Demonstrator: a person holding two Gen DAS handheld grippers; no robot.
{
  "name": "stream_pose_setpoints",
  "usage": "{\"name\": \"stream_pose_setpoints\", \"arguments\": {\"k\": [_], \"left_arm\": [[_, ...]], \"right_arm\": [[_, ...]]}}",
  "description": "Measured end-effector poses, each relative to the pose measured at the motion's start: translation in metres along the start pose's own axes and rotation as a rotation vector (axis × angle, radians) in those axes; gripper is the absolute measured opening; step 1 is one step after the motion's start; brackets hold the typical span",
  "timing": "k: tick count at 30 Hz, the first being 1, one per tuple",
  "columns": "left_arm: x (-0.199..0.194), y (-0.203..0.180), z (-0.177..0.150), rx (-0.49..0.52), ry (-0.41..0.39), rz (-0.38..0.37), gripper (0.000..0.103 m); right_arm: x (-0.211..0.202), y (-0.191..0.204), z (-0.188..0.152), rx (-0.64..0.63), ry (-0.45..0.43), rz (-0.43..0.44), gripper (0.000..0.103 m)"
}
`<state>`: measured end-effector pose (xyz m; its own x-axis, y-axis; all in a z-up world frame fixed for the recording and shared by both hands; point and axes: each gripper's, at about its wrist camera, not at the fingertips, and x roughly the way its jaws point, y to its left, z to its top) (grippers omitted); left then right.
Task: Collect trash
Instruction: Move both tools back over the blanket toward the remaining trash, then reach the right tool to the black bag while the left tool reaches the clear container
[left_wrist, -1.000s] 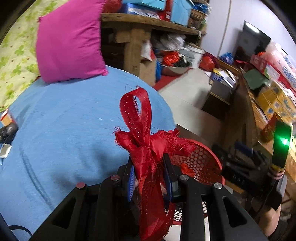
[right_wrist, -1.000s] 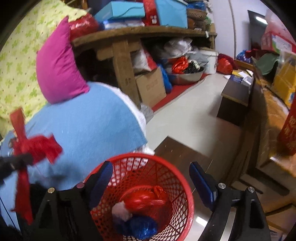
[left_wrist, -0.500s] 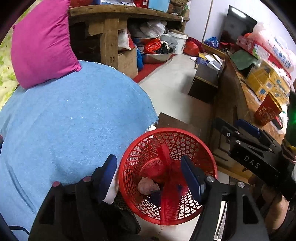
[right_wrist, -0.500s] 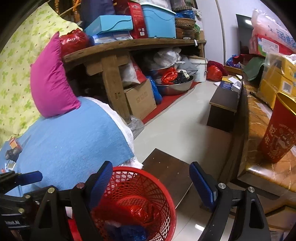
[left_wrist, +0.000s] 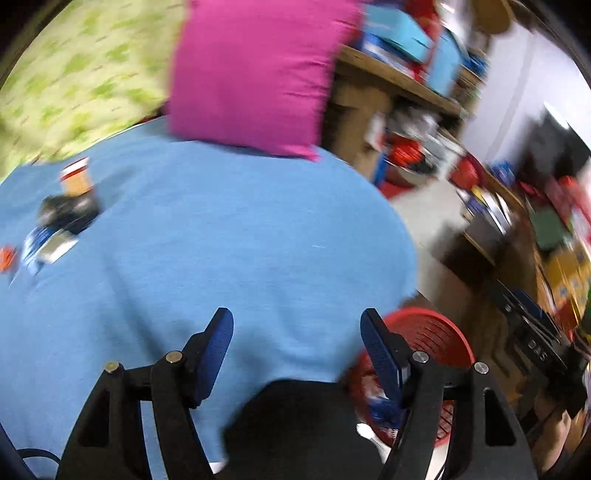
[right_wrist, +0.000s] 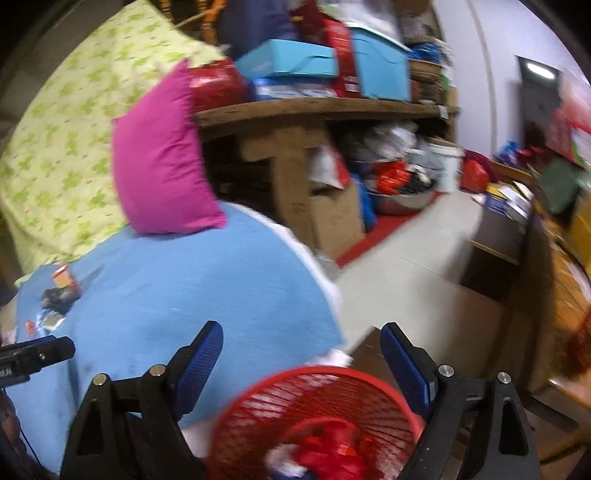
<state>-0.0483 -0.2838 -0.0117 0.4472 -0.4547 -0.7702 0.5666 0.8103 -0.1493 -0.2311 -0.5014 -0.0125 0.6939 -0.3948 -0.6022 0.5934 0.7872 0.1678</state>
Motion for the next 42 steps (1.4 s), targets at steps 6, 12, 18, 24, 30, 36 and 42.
{"name": "stream_pose_setpoints", "arguments": {"k": [6, 12, 18, 24, 30, 36, 42], "left_arm": [[-0.024, 0.084, -0.005, -0.164, -0.045, 0.103, 0.072], [-0.042, 0.159, -0.023, -0.303, -0.069, 0.202, 0.072], [-0.046, 0.247, -0.037, -0.462, -0.081, 0.352, 0.072], [-0.031, 0.304, -0.027, -0.537, -0.088, 0.409, 0.072], [-0.001, 0.336, -0.007, -0.571, -0.062, 0.416, 0.072], [0.022, 0.351, 0.009, -0.583, -0.056, 0.420, 0.072], [0.039, 0.365, 0.010, -0.591, -0.025, 0.434, 0.047]], "right_arm": [[0.006, 0.086, 0.013, -0.132, -0.008, 0.153, 0.089], [0.003, 0.164, 0.010, -0.246, 0.001, 0.277, 0.089], [0.001, 0.214, -0.007, -0.335, 0.044, 0.364, 0.089], [0.016, 0.265, -0.028, -0.414, 0.114, 0.446, 0.089], [0.031, 0.310, -0.043, -0.465, 0.152, 0.512, 0.089], [0.044, 0.325, -0.051, -0.465, 0.186, 0.536, 0.089], [0.060, 0.330, -0.050, -0.456, 0.204, 0.539, 0.089]]}}
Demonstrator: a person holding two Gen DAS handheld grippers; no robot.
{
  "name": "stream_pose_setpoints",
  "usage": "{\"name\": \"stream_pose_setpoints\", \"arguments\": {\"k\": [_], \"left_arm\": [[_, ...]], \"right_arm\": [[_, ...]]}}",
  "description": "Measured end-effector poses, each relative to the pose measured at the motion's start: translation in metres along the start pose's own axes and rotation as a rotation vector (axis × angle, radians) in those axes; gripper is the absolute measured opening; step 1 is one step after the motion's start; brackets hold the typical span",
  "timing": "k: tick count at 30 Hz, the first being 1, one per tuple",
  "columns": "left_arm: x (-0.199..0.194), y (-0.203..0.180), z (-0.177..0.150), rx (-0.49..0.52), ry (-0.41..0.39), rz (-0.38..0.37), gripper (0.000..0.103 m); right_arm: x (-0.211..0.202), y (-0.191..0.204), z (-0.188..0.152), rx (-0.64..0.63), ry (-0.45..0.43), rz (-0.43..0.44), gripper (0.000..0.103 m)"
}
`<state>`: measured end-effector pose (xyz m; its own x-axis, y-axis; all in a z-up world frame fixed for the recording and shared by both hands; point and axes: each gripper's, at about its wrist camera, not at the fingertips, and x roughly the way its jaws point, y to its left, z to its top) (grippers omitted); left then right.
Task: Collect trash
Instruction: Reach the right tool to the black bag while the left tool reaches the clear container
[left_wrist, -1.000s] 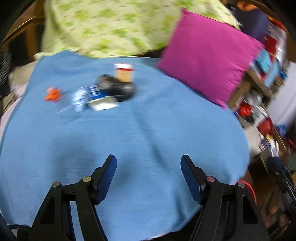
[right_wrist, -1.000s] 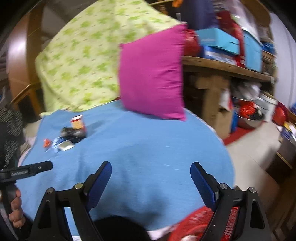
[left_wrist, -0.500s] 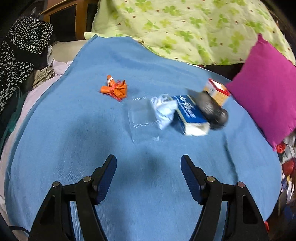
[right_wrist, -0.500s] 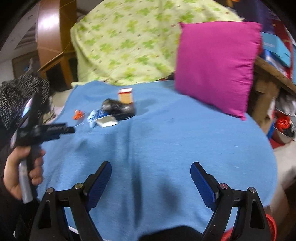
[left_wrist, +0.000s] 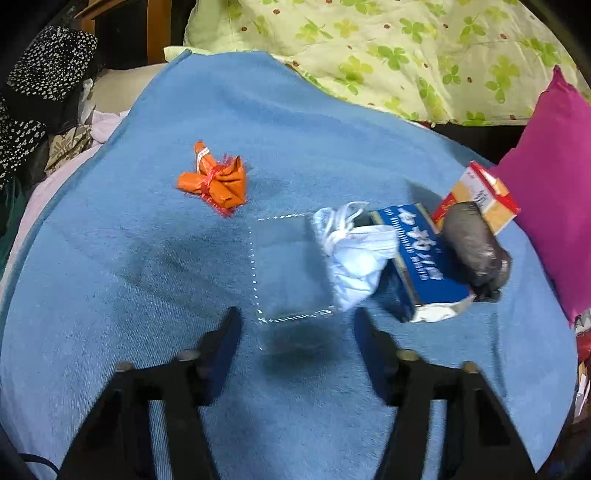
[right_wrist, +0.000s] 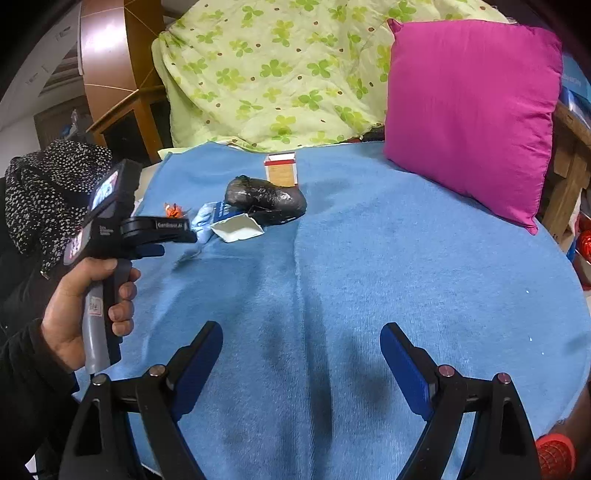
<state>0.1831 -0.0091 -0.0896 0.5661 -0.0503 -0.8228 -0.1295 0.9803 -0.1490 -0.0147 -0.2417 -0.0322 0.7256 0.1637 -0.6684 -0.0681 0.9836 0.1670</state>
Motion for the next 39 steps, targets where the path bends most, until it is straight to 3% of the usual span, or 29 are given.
{"name": "stream_pose_setpoints", "arguments": {"k": [8, 17, 23, 30, 36, 38, 39], "left_arm": [[-0.014, 0.019, -0.010, 0.027, -0.053, 0.038, 0.046], [-0.029, 0.048, -0.027, 0.013, -0.105, 0.069, 0.046], [-0.027, 0.055, -0.025, -0.013, -0.107, 0.055, 0.046], [-0.028, 0.057, -0.020, -0.039, -0.106, 0.021, 0.046], [-0.029, 0.056, -0.018, -0.042, -0.108, 0.006, 0.046], [-0.029, 0.056, -0.018, -0.042, -0.106, 0.004, 0.046], [-0.028, 0.056, -0.018, -0.042, -0.105, 0.005, 0.046]], "right_arm": [[0.021, 0.006, 0.014, -0.034, 0.007, -0.001, 0.089], [0.086, 0.055, 0.045, -0.146, 0.044, 0.048, 0.089], [0.139, 0.077, 0.073, -0.124, 0.079, 0.084, 0.089], [0.172, 0.092, 0.100, -0.123, 0.105, 0.114, 0.089], [0.195, 0.095, 0.112, -0.149, 0.118, 0.076, 0.089], [0.203, 0.097, 0.114, -0.167, 0.130, 0.079, 0.084], [0.205, 0.098, 0.115, -0.168, 0.134, 0.077, 0.069]]}}
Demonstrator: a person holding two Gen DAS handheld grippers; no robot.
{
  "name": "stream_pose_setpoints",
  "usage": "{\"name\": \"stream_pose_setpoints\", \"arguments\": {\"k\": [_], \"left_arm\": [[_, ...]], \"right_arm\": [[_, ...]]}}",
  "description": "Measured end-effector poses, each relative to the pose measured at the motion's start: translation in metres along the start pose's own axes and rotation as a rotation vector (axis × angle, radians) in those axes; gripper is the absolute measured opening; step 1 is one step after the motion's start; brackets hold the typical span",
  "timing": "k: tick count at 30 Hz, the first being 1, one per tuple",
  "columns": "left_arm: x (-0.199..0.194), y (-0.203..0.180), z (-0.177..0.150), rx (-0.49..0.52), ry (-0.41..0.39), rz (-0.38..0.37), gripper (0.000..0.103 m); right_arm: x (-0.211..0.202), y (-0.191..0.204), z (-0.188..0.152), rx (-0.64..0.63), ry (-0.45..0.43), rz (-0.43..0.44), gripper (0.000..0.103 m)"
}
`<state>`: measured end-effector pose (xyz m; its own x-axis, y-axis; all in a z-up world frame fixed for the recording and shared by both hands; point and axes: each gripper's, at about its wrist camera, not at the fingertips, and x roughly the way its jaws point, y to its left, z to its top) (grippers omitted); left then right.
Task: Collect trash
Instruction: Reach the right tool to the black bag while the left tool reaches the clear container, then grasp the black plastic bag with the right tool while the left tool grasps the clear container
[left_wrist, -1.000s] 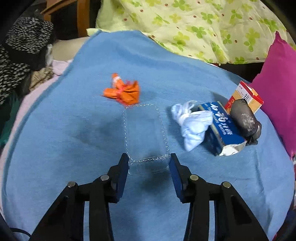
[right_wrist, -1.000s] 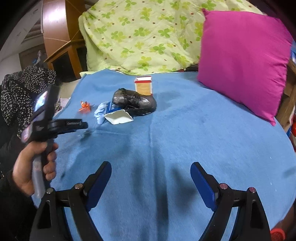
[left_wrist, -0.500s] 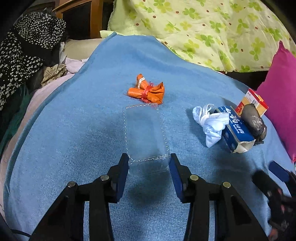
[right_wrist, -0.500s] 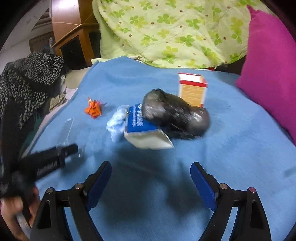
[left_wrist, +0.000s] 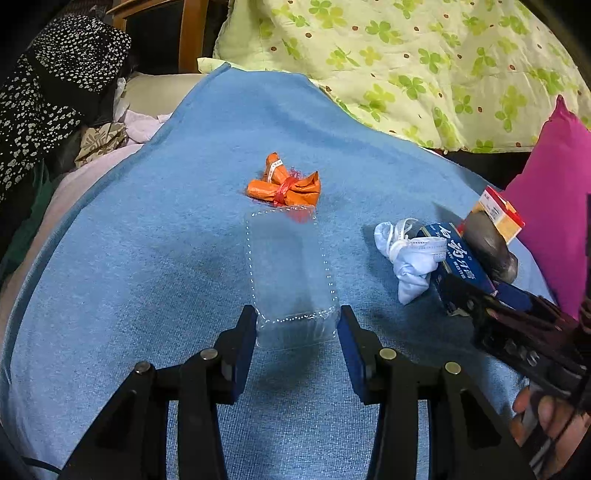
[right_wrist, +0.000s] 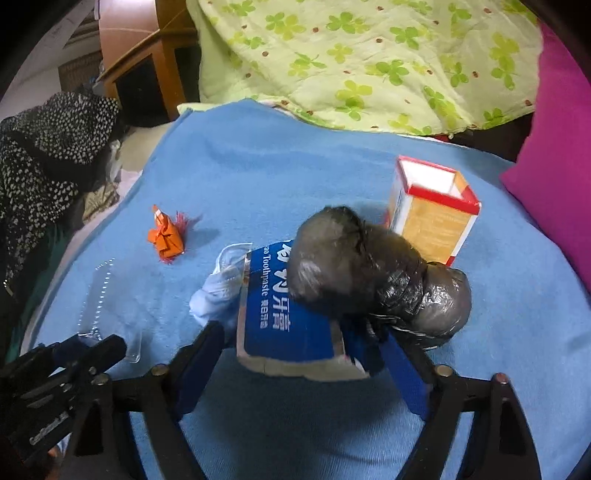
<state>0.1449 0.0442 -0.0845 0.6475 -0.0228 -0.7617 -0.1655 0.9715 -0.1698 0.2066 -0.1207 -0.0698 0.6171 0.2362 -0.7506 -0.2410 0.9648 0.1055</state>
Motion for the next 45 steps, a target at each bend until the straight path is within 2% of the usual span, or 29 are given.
{"name": "stream_pose_setpoints", "arguments": {"k": [2, 4, 8, 15, 18, 20, 21, 22, 27, 31, 35, 38, 39, 42, 45], "left_arm": [[0.001, 0.000, 0.000, -0.002, 0.001, 0.001, 0.046], [0.001, 0.001, 0.000, -0.005, 0.002, 0.000, 0.046], [0.000, -0.002, 0.000, 0.001, -0.003, -0.003, 0.046], [-0.002, -0.001, 0.000, 0.006, -0.010, 0.000, 0.046], [-0.003, -0.001, 0.001, 0.001, -0.012, -0.002, 0.046], [-0.003, -0.001, 0.000, 0.001, -0.010, -0.004, 0.046], [-0.003, -0.001, 0.000, 0.003, -0.009, -0.002, 0.046], [-0.003, -0.001, 0.000, 0.004, -0.011, -0.001, 0.046], [-0.002, -0.001, 0.001, -0.004, -0.006, -0.003, 0.046], [-0.003, -0.003, 0.001, 0.004, -0.010, -0.006, 0.046], [-0.003, -0.002, 0.000, -0.001, -0.008, -0.005, 0.046], [-0.003, -0.003, 0.000, 0.006, -0.013, -0.005, 0.046], [-0.003, -0.004, -0.001, 0.010, -0.012, -0.004, 0.046], [-0.004, -0.005, -0.001, 0.015, -0.015, -0.003, 0.046], [-0.005, -0.007, -0.001, 0.021, -0.020, -0.001, 0.046]], "right_arm": [[0.002, -0.004, 0.003, 0.021, -0.001, 0.008, 0.067], [-0.001, -0.005, 0.003, 0.024, 0.001, 0.016, 0.060], [-0.017, -0.004, -0.004, 0.018, 0.002, 0.044, 0.060], [-0.064, -0.004, -0.044, 0.040, 0.052, 0.130, 0.060], [-0.076, -0.005, -0.061, 0.043, 0.093, 0.139, 0.066], [-0.075, -0.006, -0.069, 0.047, 0.121, 0.140, 0.077], [-0.072, -0.006, -0.071, 0.033, 0.132, 0.117, 0.087], [-0.071, -0.006, -0.073, 0.027, 0.141, 0.095, 0.091], [-0.087, -0.023, -0.073, 0.085, 0.106, 0.099, 0.092], [-0.096, -0.043, -0.065, 0.210, 0.067, 0.138, 0.092], [-0.087, -0.054, -0.056, 0.337, 0.057, 0.196, 0.092], [-0.072, -0.055, -0.048, 0.385, 0.058, 0.207, 0.092], [-0.068, -0.055, -0.046, 0.392, 0.059, 0.212, 0.091], [-0.062, -0.060, -0.044, 0.407, 0.055, 0.211, 0.054], [-0.064, -0.066, -0.042, 0.419, 0.041, 0.224, 0.048]]}}
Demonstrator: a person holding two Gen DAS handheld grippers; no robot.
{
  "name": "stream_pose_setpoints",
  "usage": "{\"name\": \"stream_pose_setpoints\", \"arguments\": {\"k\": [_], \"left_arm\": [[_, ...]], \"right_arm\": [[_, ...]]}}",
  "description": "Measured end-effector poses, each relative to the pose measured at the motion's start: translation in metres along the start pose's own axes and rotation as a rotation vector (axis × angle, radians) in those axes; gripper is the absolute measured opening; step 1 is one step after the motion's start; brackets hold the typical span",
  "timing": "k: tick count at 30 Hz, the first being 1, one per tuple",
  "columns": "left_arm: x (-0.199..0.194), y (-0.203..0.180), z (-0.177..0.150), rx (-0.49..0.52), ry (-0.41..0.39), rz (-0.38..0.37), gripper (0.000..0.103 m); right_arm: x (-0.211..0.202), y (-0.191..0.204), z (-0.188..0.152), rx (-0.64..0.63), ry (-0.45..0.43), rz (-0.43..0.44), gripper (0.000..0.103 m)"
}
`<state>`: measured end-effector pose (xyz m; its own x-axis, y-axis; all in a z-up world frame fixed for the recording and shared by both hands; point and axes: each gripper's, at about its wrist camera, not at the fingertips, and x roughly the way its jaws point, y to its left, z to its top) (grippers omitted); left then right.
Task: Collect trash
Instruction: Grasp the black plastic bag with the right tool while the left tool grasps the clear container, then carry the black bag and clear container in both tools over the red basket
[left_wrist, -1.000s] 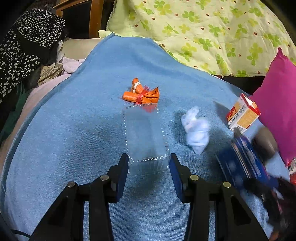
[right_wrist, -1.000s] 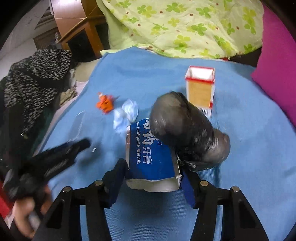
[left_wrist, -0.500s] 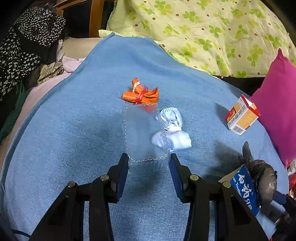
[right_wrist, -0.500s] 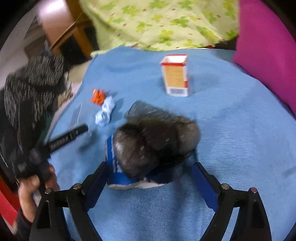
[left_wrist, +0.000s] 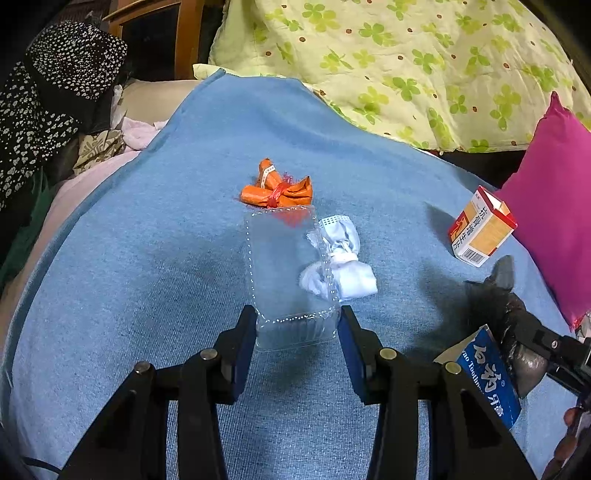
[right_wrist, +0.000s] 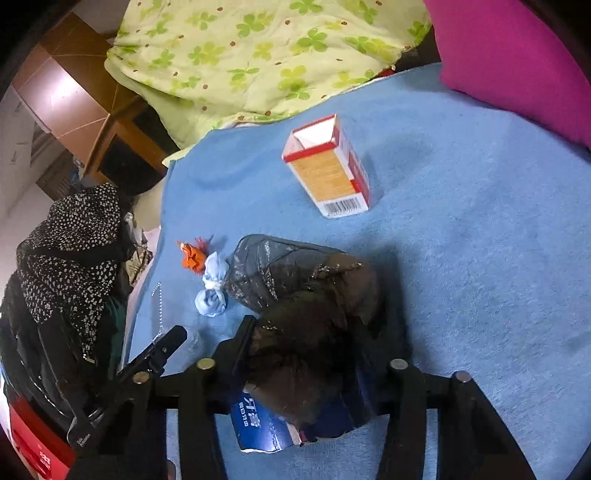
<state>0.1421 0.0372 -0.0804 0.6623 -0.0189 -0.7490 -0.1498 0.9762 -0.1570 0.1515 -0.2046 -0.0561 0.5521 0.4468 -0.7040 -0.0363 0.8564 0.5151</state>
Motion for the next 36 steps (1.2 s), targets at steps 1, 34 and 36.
{"name": "stream_pose_setpoints", "arguments": {"k": [1, 34, 36], "left_arm": [[0.000, 0.000, 0.000, 0.002, 0.000, 0.002, 0.046], [-0.087, -0.052, -0.029, 0.129, -0.046, 0.020, 0.046], [-0.101, -0.065, -0.032, 0.150, -0.058, 0.005, 0.046]], "right_arm": [[-0.001, -0.001, 0.001, 0.001, -0.007, 0.001, 0.047], [-0.133, -0.047, -0.045, -0.010, -0.187, -0.113, 0.044], [-0.148, -0.053, -0.051, 0.001, -0.206, -0.118, 0.044]]}}
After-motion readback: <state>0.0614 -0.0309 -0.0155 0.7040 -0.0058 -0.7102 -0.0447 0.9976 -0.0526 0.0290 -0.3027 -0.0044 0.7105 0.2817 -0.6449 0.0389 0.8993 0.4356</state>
